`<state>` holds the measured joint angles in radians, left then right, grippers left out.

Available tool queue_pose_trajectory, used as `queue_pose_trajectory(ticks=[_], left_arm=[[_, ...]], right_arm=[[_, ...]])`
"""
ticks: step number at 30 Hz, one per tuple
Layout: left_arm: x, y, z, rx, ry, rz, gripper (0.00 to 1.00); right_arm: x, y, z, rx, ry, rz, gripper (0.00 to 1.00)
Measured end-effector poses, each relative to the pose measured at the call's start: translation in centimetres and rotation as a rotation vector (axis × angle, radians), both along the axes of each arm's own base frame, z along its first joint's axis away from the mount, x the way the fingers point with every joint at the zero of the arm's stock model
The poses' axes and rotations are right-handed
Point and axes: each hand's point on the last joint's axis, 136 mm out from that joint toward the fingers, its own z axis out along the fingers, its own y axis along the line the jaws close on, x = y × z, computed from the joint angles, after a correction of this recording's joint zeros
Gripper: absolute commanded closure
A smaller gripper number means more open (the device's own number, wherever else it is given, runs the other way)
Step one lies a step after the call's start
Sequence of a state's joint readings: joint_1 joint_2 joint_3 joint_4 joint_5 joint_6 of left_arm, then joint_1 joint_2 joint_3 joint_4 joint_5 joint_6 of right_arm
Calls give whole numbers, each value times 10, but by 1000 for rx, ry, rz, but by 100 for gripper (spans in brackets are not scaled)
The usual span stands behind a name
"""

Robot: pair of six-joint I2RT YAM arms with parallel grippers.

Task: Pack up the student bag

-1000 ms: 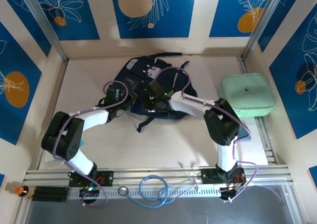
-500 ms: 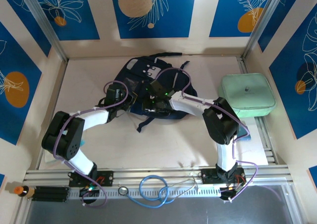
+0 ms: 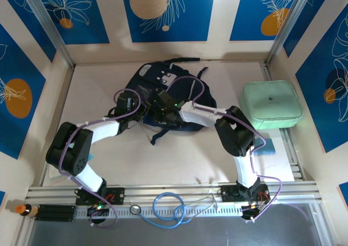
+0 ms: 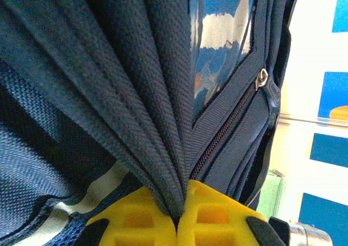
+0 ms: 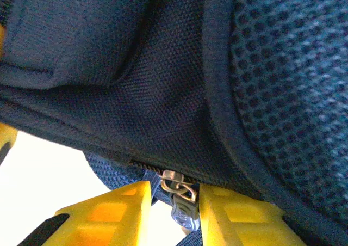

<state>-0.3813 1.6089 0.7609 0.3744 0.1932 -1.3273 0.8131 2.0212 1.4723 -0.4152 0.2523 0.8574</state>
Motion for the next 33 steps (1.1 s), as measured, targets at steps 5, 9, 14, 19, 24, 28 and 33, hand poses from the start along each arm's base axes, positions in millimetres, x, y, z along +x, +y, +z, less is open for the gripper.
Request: queue_pose_trajectory(ticks=[5, 9, 14, 19, 24, 28, 33], left_arm=[[0, 0, -3, 1, 7, 2, 100], [0, 0, -3, 1, 7, 2, 100], [0, 1, -2, -2, 5, 2, 100], [2, 4, -1, -11, 6, -2, 100], [3, 7, 1, -35, 10, -17, 100], [7, 14, 4, -48, 10, -13, 100], [10, 19, 6, -49, 4, -20, 100]], right_arm=[[2, -2, -10, -75, -10, -13, 84], [2, -5, -11, -105, -23, -23, 92], [0, -7, -7, -110, -35, -23, 93], [-6, -14, 7, -103, -50, -24, 94], [-15, -37, 15, -131, -69, -59, 94], [-32, -70, 6, -201, -58, -109, 94], [-41, -100, 4, -251, -69, -171, 94]])
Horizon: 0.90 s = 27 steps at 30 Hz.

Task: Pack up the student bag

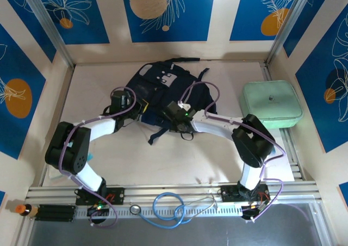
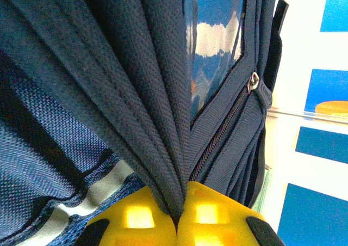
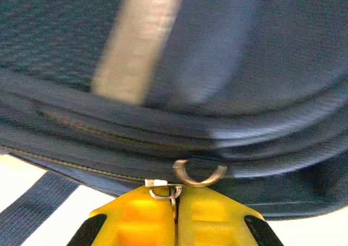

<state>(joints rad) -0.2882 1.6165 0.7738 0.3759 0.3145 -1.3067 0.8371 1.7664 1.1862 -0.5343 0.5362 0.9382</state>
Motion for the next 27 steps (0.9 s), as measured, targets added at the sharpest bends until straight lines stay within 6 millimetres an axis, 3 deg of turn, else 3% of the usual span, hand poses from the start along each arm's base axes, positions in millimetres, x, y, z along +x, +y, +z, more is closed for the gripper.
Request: queue_pose_trajectory(ticks=[9, 12, 15, 18, 23, 27], left_arm=[[16, 2, 0, 11, -12, -32, 100], [24, 3, -1, 31, -18, -54, 88], [30, 11, 0, 60, -40, -60, 69], [35, 34, -4, 101, -51, -27, 54], [17, 76, -7, 119, -42, 50, 49], [-2, 74, 2, 85, -67, 33, 48]], right_arm=[[15, -31, 18, 1, -45, -78, 94], [20, -29, 23, 14, -60, -35, 94], [22, -17, 25, 48, -53, 60, 94], [22, -1, 28, 89, -31, 153, 97], [30, 41, 31, 163, -5, 288, 96], [37, 78, 36, 239, -7, 375, 96]])
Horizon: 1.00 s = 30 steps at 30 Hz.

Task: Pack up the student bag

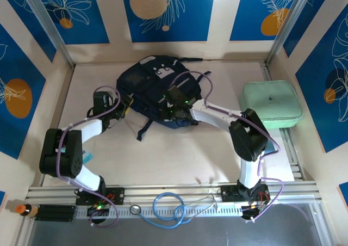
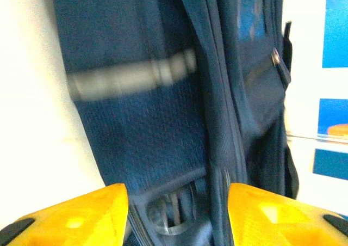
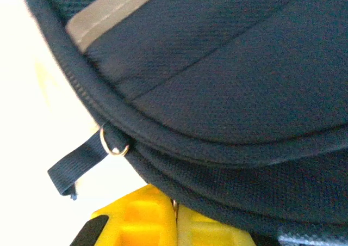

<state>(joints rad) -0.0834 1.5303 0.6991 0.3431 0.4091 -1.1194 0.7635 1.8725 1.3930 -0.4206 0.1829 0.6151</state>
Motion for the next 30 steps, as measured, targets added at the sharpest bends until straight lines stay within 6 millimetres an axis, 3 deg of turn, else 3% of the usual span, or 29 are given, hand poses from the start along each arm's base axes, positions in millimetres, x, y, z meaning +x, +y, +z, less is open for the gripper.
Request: queue_pose_trajectory(ticks=[5, 10, 17, 25, 27, 30], left_arm=[[-14, -10, 7, -79, -22, -26, 49], [-12, -23, 17, -146, -46, -54, 54], [-5, -46, 5, -215, -16, -87, 67], [3, -58, 2, -238, -12, -95, 67], [5, -60, 0, -242, -9, -95, 72], [7, -60, -3, -245, -1, -94, 87]], right_arm=[[1, 33, 4, 54, 1, 79, 96], [-2, 49, 7, 78, 2, 120, 96], [-5, 56, 11, 102, -2, 139, 96], [-7, 58, 11, 101, -4, 151, 96], [-7, 58, 11, 100, -7, 153, 97], [-6, 57, 10, 92, -11, 148, 96]])
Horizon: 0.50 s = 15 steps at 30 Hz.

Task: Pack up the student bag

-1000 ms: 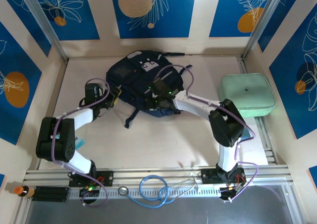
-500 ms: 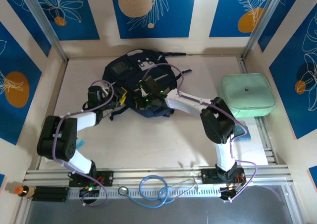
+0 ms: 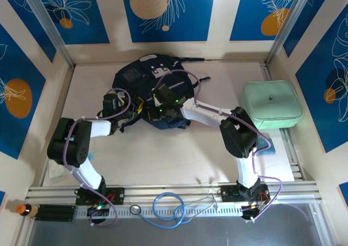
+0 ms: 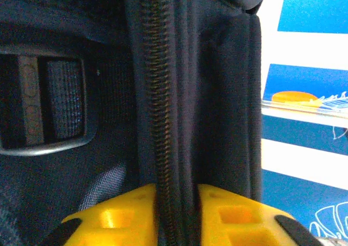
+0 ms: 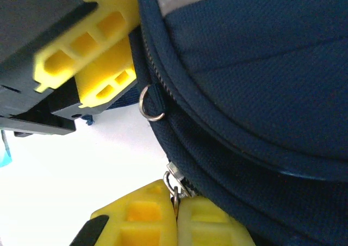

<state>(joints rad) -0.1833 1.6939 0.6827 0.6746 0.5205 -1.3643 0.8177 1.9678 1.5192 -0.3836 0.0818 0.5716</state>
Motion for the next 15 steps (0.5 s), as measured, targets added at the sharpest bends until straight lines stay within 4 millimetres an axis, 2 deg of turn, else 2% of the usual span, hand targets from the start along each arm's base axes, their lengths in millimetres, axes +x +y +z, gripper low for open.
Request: queue_pose_trajectory(ticks=[2, 5, 10, 15], left_arm=[[0, -1, 1, 0, 0, -3, 94], [1, -2, 1, 12, 2, -8, 99], [-2, -4, -6, 48, 33, -26, 100], [-1, -4, -3, 66, 27, -37, 100]], right_arm=[[1, -2, -3, -16, -6, -9, 97], [1, -12, -11, -59, -24, -36, 97], [-1, -47, -21, -120, -39, -102, 96], [10, -85, -17, -134, -43, -184, 95]])
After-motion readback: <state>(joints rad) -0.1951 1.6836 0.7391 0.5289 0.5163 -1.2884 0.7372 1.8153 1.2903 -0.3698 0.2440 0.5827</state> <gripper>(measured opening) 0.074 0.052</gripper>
